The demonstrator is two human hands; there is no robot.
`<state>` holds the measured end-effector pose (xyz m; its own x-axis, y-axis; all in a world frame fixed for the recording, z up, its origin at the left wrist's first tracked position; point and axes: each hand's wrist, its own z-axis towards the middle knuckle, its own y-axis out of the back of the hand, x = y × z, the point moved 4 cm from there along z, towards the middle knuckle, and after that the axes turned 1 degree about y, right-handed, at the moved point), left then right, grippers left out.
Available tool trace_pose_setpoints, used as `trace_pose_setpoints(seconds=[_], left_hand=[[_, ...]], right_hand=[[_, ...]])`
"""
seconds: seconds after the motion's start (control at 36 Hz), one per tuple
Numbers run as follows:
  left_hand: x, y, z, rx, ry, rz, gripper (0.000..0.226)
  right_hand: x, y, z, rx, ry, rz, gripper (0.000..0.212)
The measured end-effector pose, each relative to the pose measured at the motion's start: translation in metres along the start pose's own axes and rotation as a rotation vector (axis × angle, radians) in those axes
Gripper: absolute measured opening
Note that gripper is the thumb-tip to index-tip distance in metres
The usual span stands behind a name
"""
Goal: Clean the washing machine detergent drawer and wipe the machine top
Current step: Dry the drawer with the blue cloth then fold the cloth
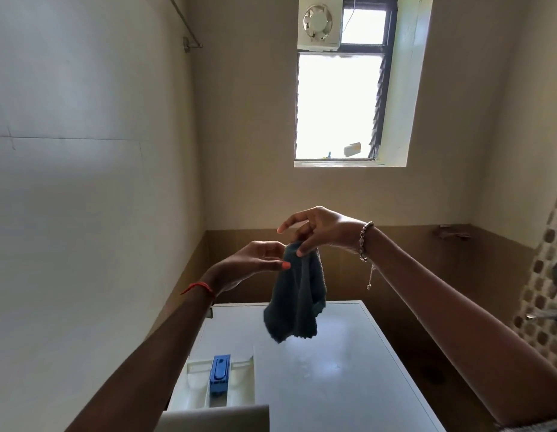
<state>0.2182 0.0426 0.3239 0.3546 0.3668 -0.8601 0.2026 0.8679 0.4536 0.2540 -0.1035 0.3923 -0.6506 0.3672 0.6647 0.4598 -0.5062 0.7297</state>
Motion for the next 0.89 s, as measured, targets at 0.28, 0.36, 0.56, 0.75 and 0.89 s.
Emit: trace_pose_setpoints(seconds=[0.28, 0.36, 0.56, 0.75, 0.89], left_hand=[[0.021, 0.006, -0.004, 0.113, 0.179, -0.011, 0.043], [0.028, 0.010, -0.010, 0.093, 0.183, -0.006, 0.038], [0.023, 0.042, -0.019, -0.061, 0.105, 0.047, 0.015], [0.003, 0.065, -0.028, -0.108, 0.032, 0.086, 0.025], [-0.009, 0.072, -0.027, -0.087, 0.087, 0.103, 0.040]], right_hand=[[0.001, 0.003, 0.001, -0.019, 0.046, -0.028, 0.040], [0.000, 0.006, 0.001, -0.015, 0.027, -0.099, 0.038], [-0.030, 0.011, -0.001, -0.007, -0.085, -0.449, 0.032], [-0.077, 0.017, -0.011, -0.009, -0.200, -0.413, 0.029], [-0.097, 0.010, -0.014, -0.026, -0.197, -0.215, 0.021]])
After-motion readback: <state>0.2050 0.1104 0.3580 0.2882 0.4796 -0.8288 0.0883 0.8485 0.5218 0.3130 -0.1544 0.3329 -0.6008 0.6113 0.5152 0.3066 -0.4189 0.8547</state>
